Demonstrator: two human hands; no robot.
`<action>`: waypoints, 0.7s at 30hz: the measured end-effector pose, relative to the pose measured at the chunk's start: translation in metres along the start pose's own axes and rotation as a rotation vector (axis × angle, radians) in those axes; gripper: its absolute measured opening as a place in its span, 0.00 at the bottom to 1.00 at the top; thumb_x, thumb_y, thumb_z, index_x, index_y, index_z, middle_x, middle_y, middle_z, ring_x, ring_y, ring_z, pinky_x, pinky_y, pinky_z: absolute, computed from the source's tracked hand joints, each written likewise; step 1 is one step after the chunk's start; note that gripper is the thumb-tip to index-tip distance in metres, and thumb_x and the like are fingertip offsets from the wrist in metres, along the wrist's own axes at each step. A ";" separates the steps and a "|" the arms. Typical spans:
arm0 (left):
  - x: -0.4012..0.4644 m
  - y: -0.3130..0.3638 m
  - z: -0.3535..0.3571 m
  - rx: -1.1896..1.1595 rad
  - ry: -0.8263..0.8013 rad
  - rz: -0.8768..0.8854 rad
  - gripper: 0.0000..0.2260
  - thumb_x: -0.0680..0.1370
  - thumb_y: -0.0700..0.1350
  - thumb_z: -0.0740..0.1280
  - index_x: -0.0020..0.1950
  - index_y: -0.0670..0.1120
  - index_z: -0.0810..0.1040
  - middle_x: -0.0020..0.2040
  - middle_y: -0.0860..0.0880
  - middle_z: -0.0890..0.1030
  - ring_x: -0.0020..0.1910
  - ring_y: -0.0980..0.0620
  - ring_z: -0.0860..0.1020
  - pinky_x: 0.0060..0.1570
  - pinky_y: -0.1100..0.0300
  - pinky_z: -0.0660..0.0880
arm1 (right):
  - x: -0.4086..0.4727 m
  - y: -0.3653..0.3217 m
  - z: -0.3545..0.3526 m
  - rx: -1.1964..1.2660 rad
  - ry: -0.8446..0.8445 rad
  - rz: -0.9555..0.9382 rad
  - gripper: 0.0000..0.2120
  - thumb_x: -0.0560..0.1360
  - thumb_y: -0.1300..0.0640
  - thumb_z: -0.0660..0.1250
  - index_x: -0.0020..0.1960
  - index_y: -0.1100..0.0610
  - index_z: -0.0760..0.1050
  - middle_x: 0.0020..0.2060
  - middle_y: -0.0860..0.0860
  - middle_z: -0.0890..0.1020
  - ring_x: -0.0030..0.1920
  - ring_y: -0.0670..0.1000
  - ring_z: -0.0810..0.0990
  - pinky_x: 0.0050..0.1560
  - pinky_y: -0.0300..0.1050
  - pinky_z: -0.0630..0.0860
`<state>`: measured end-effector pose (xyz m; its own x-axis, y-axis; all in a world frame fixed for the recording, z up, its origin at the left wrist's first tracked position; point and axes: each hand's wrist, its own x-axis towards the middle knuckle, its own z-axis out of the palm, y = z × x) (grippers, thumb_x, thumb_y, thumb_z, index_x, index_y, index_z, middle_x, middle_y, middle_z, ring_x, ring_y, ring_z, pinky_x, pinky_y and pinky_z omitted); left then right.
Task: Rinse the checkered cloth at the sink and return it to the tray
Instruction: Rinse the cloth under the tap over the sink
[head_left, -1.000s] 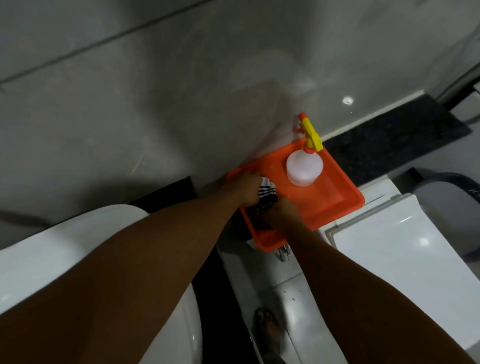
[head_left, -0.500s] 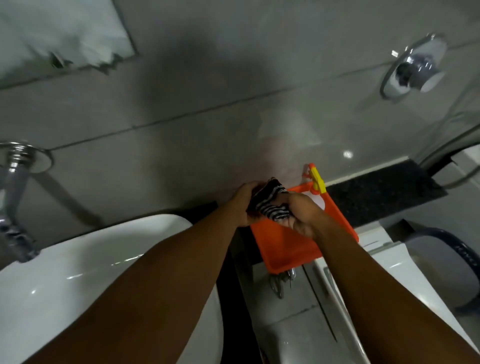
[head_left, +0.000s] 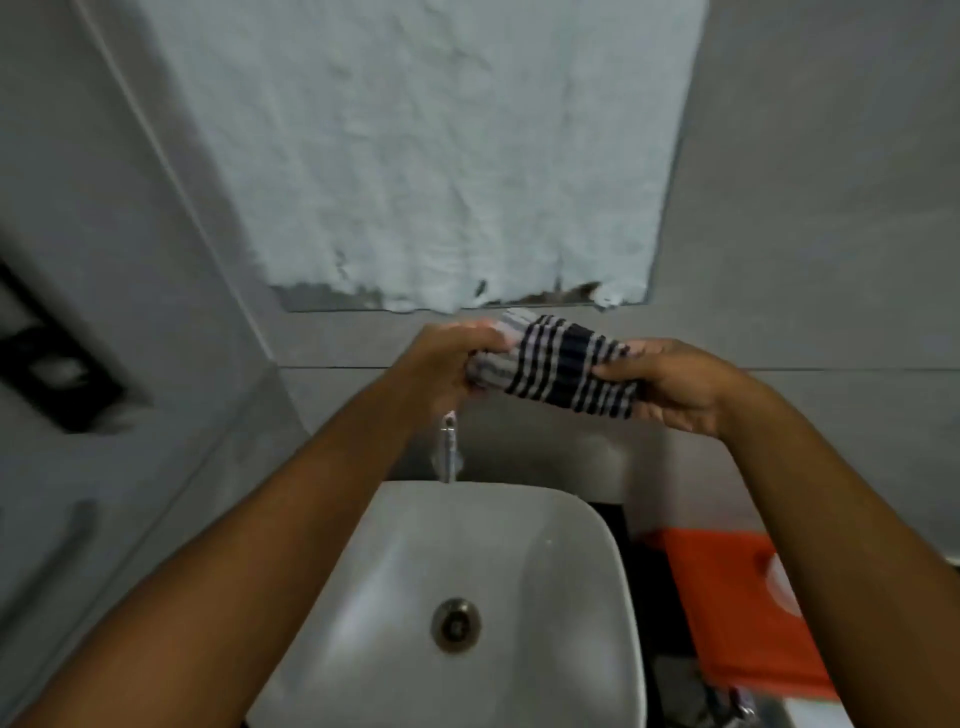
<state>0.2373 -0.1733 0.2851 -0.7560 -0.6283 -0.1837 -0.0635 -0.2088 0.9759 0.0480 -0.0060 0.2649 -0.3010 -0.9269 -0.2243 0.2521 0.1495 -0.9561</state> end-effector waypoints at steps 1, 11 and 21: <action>-0.005 0.007 -0.020 0.021 0.105 0.009 0.11 0.72 0.35 0.69 0.54 0.34 0.79 0.44 0.36 0.80 0.35 0.45 0.79 0.33 0.58 0.77 | 0.014 -0.005 0.020 -0.045 0.053 -0.030 0.15 0.74 0.68 0.69 0.60 0.65 0.79 0.57 0.61 0.84 0.59 0.58 0.83 0.59 0.51 0.81; 0.003 -0.020 -0.096 0.644 0.663 -0.075 0.22 0.70 0.47 0.75 0.57 0.36 0.76 0.56 0.37 0.80 0.51 0.39 0.80 0.50 0.49 0.80 | 0.103 0.030 0.112 -0.202 0.541 -0.085 0.12 0.65 0.63 0.80 0.45 0.61 0.82 0.46 0.60 0.86 0.46 0.59 0.86 0.50 0.57 0.85; 0.035 -0.043 -0.049 0.167 0.203 -0.298 0.21 0.73 0.49 0.72 0.59 0.35 0.79 0.54 0.37 0.84 0.47 0.38 0.83 0.50 0.45 0.82 | 0.100 0.069 0.070 -1.382 0.702 -0.964 0.12 0.78 0.56 0.64 0.61 0.53 0.75 0.64 0.56 0.74 0.66 0.57 0.70 0.64 0.52 0.69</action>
<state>0.2455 -0.2226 0.2315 -0.5457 -0.6972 -0.4648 -0.3784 -0.2898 0.8791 0.0997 -0.1127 0.1896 -0.2432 -0.6068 0.7567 -0.9686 0.1939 -0.1558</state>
